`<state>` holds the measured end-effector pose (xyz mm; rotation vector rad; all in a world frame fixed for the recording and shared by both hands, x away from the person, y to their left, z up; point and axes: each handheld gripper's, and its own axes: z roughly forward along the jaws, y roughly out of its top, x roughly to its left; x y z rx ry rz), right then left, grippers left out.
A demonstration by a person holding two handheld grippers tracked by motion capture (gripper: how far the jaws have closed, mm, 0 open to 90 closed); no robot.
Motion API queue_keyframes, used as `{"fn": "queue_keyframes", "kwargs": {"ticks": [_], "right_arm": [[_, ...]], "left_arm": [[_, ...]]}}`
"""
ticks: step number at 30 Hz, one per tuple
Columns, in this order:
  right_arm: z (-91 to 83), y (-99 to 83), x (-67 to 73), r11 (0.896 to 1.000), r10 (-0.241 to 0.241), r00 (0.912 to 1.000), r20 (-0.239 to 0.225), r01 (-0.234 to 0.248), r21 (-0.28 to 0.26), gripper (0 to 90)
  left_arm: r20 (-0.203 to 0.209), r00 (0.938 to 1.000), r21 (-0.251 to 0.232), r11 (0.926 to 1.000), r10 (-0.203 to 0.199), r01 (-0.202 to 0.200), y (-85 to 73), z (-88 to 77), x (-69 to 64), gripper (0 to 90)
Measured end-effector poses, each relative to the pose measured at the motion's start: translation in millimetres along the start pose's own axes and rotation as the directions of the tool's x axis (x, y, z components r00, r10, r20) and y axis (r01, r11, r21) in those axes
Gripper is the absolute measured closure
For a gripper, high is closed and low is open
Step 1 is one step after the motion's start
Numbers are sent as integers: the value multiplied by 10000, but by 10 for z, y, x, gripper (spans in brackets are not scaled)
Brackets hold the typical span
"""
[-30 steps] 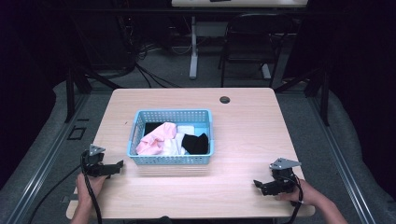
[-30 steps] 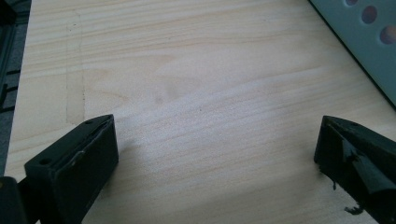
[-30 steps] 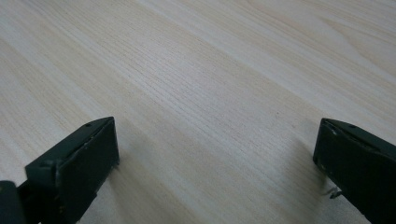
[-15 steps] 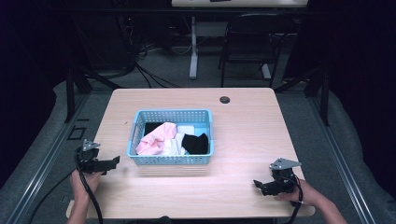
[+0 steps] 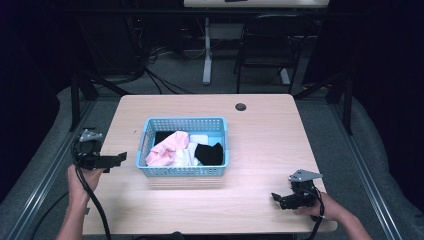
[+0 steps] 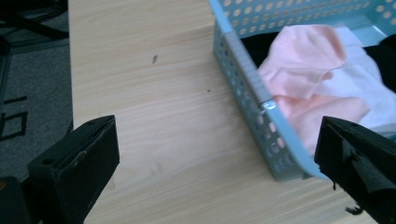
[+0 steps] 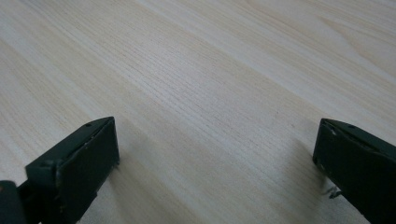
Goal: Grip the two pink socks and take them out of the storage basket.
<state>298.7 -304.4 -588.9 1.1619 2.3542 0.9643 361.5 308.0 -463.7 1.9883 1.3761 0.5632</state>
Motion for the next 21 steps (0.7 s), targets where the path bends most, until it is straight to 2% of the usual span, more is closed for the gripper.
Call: {"fn": "queue_keyframes", "kwargs": {"ticks": [3,5,8,12,16,19,21], "right_arm": [[1,0,1,10000,12,10000,5,-12,-9,0],[1,0,1,10000,19,10000,-1,-19,-13,0],[0,0,-1,10000,5,10000,-1,-5,7,0],[0,0,-1,10000,5,10000,-1,-5,5,0],[1,0,0,10000,13,10000,1,-13,0,0],[2,0,-2,10000,-3,10000,1,3,-13,0],[1,0,0,10000,17,10000,-2,-17,-8,0]], "left_arm": [[125,9985,376,9979,532,-536,206,0,-109,0],[378,9969,509,9962,692,-710,310,25,-175,0],[653,9916,807,9899,1116,-1167,482,108,-305,3],[1020,9870,1114,9845,1243,-1355,658,267,-438,10],[1262,9805,1626,9719,1507,-1703,796,446,-559,13],[1481,9775,1915,9653,1501,-1773,874,580,-619,14],[1488,9765,2082,9605,1557,-1848,915,667,-657,17]]}}
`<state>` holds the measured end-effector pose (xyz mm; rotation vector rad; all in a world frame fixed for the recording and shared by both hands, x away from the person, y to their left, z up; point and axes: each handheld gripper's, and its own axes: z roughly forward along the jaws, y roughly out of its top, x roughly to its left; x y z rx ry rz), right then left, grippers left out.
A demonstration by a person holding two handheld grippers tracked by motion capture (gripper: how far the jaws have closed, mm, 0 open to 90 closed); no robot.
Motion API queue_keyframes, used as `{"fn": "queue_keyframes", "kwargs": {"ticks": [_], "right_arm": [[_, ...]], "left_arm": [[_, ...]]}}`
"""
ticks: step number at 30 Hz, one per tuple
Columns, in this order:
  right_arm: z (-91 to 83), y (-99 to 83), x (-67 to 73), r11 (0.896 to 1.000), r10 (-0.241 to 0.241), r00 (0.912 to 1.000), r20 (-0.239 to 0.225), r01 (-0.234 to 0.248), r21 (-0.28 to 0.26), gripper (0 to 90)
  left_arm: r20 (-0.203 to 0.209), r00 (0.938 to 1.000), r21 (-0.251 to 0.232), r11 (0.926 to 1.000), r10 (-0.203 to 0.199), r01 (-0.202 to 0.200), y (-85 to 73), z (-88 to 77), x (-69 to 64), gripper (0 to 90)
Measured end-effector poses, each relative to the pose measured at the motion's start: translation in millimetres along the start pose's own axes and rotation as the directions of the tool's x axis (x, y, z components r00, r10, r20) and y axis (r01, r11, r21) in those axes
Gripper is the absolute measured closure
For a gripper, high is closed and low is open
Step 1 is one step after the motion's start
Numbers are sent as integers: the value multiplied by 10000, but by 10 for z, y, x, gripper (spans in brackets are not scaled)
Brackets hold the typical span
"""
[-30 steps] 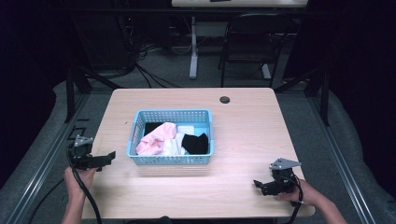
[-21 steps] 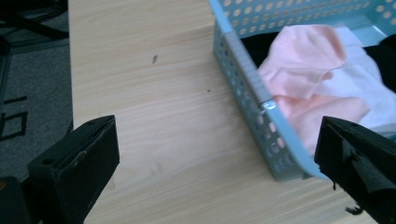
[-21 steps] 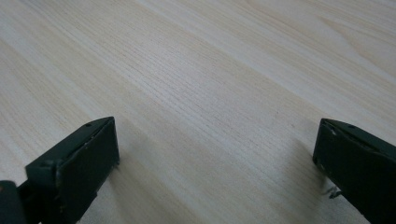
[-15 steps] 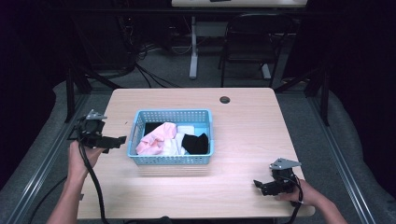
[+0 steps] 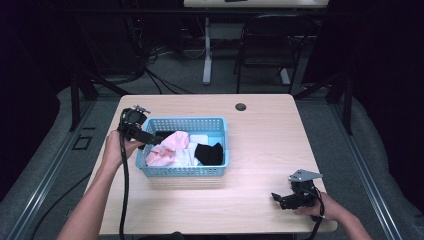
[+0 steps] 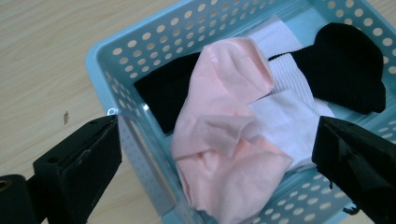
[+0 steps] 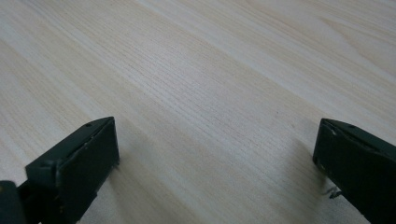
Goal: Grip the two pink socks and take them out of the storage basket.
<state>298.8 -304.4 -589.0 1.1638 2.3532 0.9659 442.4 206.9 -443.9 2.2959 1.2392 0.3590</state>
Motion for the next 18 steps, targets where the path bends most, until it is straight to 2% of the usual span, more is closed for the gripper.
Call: {"fn": "queue_keyframes", "kwargs": {"ticks": [7,12,18], "right_arm": [[0,0,0,10000,2,10000,0,-2,-6,0],[-2,0,0,10000,-21,10000,6,21,10,0],[0,0,0,10000,-2,10000,1,2,3,0]], "left_arm": [[154,9995,824,9962,285,-296,159,293,-93,35],[145,9998,1193,9927,167,-183,212,484,-118,99],[-56,9999,1733,9848,93,-82,264,674,-123,196]]}}
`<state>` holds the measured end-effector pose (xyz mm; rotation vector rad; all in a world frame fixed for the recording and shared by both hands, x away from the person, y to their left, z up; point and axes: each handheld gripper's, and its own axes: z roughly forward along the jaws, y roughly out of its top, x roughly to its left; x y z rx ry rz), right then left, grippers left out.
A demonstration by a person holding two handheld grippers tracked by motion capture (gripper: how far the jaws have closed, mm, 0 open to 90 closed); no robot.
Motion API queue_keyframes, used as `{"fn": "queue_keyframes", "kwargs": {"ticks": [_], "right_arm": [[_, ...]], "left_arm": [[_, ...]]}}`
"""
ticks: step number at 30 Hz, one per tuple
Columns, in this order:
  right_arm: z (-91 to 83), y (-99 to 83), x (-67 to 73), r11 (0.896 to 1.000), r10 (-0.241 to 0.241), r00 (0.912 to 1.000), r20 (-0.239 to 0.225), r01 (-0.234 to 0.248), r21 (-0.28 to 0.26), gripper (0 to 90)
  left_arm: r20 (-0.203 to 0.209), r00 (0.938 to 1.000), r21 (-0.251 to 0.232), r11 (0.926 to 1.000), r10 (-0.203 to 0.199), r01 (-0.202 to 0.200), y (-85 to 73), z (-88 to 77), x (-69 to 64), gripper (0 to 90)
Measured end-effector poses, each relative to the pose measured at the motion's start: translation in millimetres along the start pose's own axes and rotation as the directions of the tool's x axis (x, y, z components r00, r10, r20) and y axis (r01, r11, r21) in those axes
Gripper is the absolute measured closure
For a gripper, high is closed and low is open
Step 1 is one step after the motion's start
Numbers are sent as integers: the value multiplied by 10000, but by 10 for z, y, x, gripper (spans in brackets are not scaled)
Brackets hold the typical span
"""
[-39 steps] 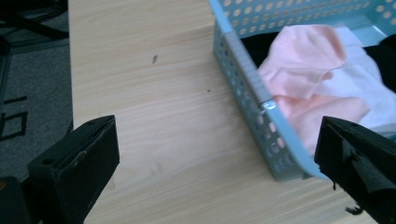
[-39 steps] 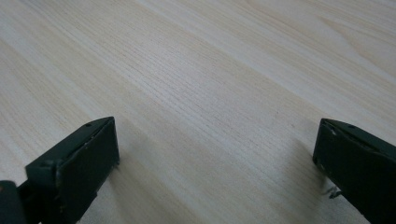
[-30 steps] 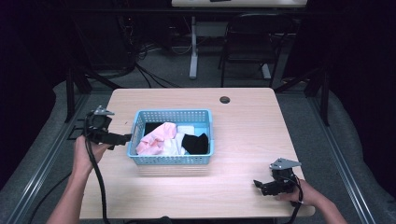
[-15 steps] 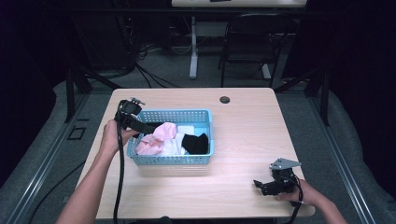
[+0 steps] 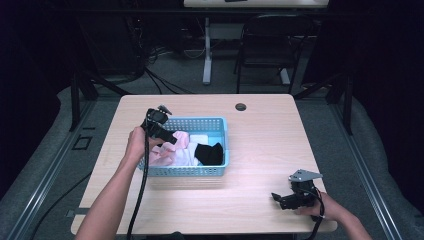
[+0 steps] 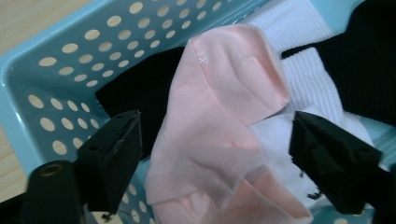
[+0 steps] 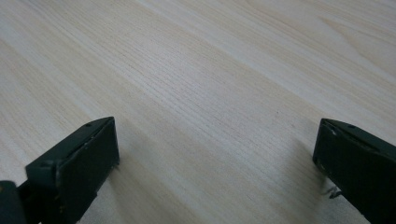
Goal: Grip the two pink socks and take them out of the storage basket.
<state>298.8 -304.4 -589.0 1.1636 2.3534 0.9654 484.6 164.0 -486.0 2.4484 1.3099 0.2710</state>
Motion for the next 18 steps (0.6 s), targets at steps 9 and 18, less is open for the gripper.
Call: {"fn": "queue_keyframes", "kwargs": {"ticks": [9,18], "right_arm": [[-2,0,-3,10000,-27,10000,-13,27,14,0],[-4,-2,-1,10000,-25,10000,0,25,10,0]], "left_arm": [[-466,9980,818,9955,-438,475,69,253,-5,319],[-730,9925,1252,9864,-977,1063,88,367,38,426]]}}
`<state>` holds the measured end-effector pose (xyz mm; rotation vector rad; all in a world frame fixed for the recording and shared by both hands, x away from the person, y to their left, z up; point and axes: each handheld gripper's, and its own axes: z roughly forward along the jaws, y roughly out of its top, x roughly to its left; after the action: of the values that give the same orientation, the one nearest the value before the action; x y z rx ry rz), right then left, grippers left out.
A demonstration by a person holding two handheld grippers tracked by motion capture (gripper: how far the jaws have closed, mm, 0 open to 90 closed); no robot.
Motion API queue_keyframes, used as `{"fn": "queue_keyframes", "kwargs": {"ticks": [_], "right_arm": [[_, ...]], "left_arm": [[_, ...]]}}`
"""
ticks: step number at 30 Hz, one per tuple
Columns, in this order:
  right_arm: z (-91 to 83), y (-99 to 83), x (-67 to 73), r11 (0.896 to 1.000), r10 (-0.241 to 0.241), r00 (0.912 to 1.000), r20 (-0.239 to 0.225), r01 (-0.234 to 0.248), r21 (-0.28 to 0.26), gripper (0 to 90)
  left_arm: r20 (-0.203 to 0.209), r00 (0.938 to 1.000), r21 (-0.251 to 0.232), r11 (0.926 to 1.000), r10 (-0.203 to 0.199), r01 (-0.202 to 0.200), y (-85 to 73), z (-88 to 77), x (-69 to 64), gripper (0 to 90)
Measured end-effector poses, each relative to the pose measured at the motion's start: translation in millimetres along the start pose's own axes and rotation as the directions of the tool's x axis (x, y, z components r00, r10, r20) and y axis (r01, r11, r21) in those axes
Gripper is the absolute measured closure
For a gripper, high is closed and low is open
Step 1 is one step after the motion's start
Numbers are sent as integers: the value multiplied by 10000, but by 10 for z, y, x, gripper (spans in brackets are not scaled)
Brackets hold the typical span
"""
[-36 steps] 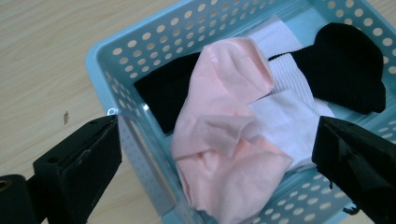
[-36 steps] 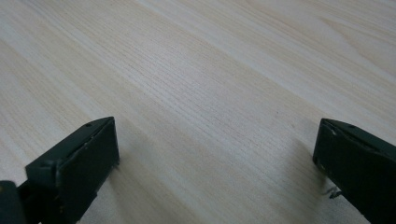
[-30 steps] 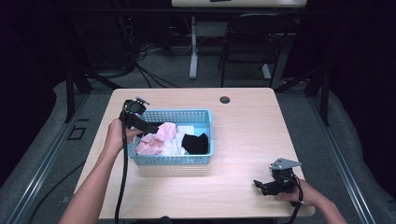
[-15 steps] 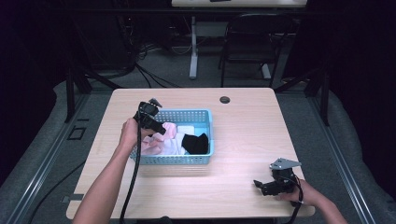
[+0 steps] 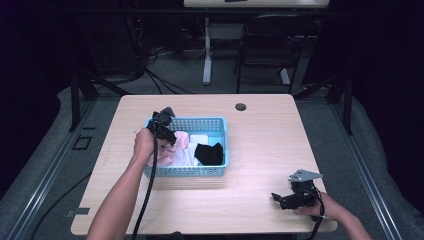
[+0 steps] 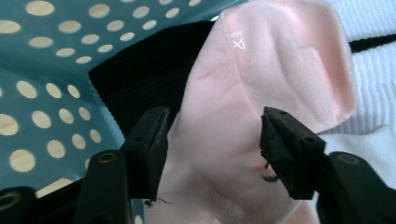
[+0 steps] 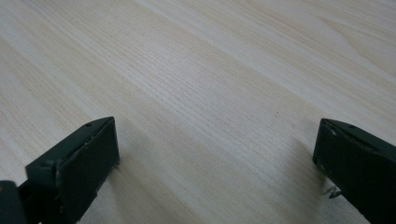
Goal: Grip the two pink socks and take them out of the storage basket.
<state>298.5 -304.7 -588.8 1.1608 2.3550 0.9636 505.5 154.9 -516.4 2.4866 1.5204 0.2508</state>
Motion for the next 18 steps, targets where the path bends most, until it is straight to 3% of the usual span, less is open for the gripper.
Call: {"fn": "queue_keyframes", "kwargs": {"ticks": [6,9,13,18], "right_arm": [[0,0,-2,10000,8,10000,-10,-8,10,0],[-1,-1,-2,10000,-13,10000,-11,13,2,0],[4,-6,5,9999,70,10000,-47,-71,-95,0],[4,-6,4,9999,69,10000,-46,-69,-96,0]], "left_arm": [[-211,9998,391,9992,49,-40,29,65,-13,515],[-118,9999,405,9991,-89,94,18,92,-4,570],[-140,9998,343,9993,-117,122,-6,120,5,688],[-147,9999,-95,10000,-11,10,-49,80,9,842]]}}
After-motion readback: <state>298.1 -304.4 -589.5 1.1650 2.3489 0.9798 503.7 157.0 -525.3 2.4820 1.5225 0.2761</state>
